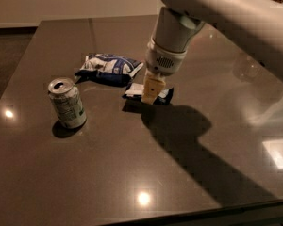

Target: Move rxbar blueberry near 7up can

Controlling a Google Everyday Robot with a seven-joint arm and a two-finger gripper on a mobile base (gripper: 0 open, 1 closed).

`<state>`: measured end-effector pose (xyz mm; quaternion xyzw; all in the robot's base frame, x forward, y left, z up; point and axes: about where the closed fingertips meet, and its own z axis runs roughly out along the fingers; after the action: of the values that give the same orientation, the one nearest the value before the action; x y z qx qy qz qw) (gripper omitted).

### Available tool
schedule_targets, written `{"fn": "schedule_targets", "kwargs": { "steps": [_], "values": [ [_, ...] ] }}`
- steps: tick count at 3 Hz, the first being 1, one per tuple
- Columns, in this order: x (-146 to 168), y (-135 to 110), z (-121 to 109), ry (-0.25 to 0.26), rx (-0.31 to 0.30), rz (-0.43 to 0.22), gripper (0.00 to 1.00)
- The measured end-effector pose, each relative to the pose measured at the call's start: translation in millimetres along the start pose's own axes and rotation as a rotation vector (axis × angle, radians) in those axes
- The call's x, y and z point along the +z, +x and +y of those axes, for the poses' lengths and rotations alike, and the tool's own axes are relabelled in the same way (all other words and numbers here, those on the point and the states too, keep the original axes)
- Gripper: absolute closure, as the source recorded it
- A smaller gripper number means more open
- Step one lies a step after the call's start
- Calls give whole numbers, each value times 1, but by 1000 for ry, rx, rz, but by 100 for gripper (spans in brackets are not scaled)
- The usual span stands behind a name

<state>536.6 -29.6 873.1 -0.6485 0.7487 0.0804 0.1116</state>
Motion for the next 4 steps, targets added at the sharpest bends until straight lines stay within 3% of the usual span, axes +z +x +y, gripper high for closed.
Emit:
{"fn": "schedule_targets", "kwargs": {
  "steps": [1,2,3,4],
  "values": [
    [12,-20,23,-41,-85,4,100],
    [25,-36,37,-37,-145,14,100],
    [34,-49,43,-27,-180,13,85],
    [37,-62,48,-35,-192,-5,62]
  ]
}}
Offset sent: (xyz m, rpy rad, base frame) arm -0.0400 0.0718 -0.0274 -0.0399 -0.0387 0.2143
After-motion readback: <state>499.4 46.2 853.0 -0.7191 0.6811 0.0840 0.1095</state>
